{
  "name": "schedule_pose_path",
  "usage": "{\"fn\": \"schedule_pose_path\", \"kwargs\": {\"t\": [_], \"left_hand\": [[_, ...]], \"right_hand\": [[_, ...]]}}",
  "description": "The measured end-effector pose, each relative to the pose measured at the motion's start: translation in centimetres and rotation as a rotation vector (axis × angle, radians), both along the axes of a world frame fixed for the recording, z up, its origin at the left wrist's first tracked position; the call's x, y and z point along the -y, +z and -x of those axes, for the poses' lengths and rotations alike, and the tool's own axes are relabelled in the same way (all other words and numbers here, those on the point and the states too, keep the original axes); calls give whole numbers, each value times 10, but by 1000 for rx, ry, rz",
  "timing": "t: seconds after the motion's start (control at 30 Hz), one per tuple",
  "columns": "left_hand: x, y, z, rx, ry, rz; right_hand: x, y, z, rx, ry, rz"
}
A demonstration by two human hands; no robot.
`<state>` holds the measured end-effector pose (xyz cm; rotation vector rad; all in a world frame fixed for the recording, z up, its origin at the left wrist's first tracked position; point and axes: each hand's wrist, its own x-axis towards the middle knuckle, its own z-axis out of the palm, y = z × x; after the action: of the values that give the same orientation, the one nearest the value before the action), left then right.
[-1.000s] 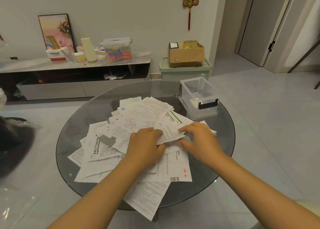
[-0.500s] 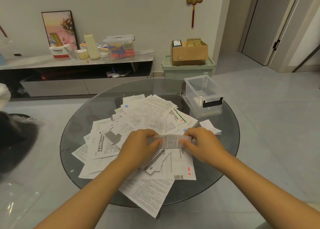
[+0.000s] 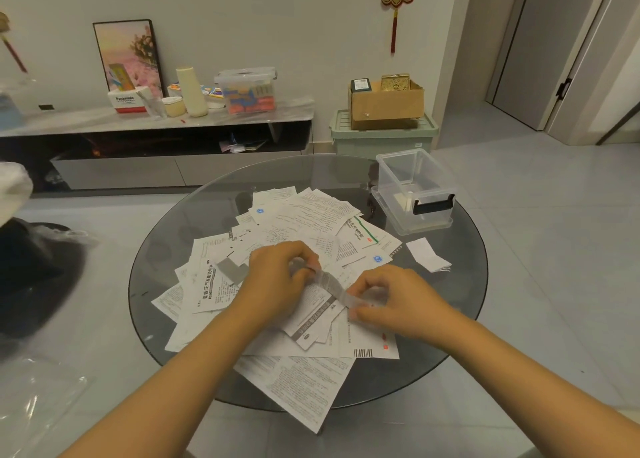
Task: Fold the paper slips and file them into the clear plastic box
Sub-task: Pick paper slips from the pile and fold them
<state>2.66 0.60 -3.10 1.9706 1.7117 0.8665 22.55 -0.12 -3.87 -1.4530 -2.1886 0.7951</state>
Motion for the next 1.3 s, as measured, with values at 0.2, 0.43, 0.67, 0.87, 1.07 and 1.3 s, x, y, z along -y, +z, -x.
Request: {"fn": "schedule_pose_path", "kwargs": {"t": [0.2,0.43,0.67,0.87,1.07,1.3], "left_hand": [[13,2,10,-371,-229,-45],[20,-2,8,-93,-150,112],[19,-8,14,-107,-10,125],[18,-14,16,-52,0,111],[17,-7,19,-25,43,151],[18,9,22,618,136,531]], "right_hand": [[4,-3,7,226,67,-327],[1,-2,16,26,32,-313],[-11,-9,31,-56,-134,-248],[-8,-13,49,36,5,-285],[-6,-12,50,210,146,-238],[-2,-10,43,238,121,-226]]}}
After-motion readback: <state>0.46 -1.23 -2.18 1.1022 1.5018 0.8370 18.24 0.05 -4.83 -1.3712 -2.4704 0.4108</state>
